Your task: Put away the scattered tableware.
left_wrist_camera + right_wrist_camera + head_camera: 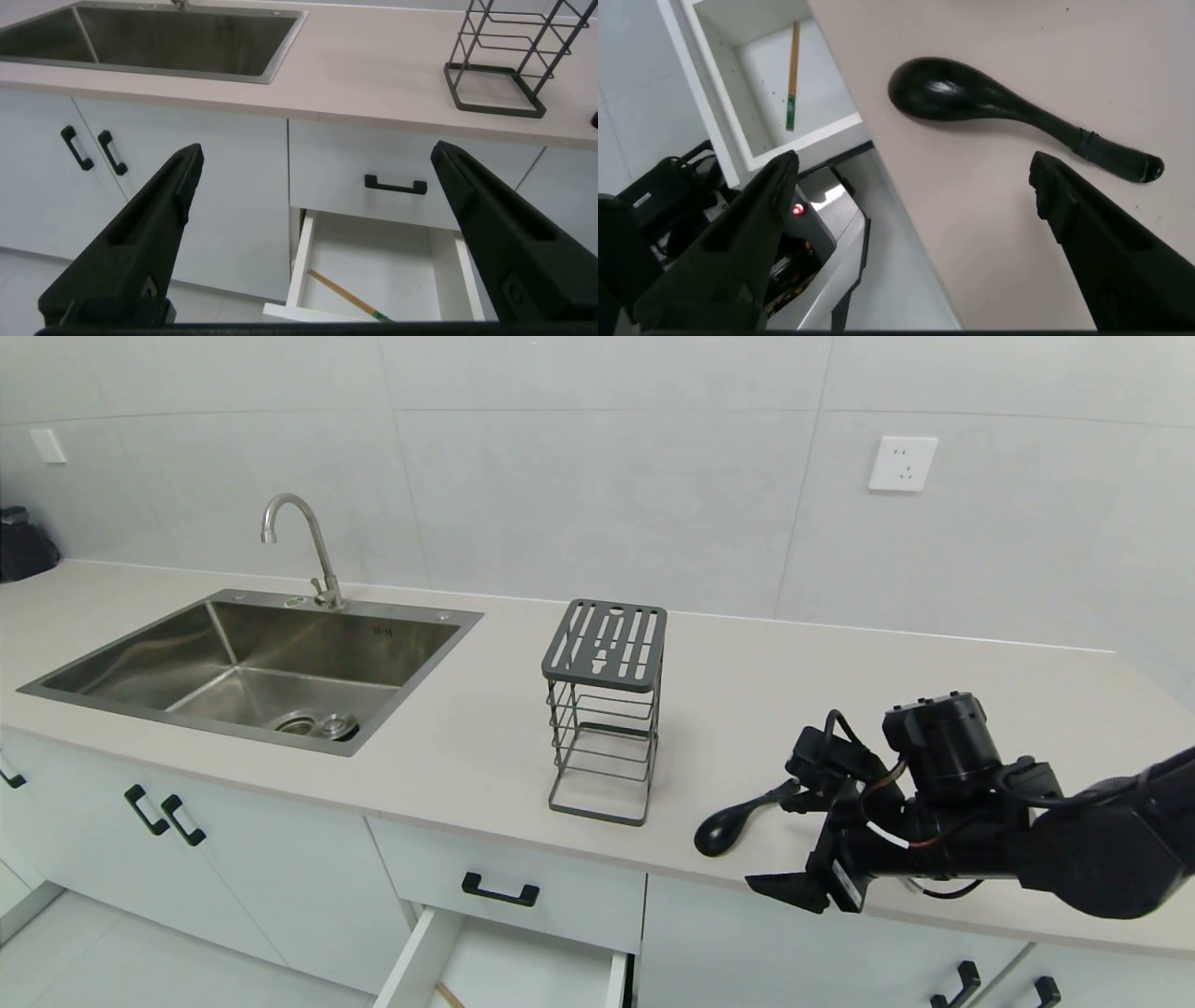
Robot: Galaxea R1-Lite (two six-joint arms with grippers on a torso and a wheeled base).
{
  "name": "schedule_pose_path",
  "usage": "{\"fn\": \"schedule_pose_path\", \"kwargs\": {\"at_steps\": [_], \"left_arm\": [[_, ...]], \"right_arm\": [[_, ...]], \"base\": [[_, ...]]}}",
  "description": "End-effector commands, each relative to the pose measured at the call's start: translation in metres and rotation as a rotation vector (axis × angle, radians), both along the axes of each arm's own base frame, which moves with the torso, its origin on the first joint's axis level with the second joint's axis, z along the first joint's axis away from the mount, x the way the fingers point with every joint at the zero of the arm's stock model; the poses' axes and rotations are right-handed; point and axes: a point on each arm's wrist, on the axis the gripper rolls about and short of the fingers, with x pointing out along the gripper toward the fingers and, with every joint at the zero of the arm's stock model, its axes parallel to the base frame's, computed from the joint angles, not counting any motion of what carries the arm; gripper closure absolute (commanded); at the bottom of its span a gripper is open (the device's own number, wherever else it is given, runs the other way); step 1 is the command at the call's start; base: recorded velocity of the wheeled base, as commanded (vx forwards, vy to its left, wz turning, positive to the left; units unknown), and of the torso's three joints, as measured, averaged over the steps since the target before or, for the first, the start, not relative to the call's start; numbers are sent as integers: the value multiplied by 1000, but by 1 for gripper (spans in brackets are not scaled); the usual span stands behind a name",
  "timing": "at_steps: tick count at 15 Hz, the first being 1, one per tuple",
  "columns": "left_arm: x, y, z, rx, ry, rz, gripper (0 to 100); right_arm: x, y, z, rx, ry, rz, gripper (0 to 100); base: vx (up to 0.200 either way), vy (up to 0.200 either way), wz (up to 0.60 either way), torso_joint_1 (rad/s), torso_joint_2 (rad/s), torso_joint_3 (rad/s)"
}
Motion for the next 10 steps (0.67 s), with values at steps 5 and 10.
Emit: {"fn": "schedule_pose_path", "kwargs": {"at_steps": [5, 10], "left_arm": [[0, 0, 0, 0, 1, 0, 0], [0, 0, 0, 0, 1, 0, 0]], "right_arm": [[48, -5, -20, -51, -56, 12, 0], [57, -3, -31, -37, -34, 28, 0]], "base": [[0, 0, 0, 0, 0, 0], [0, 0, 0, 0, 0, 0]]}}
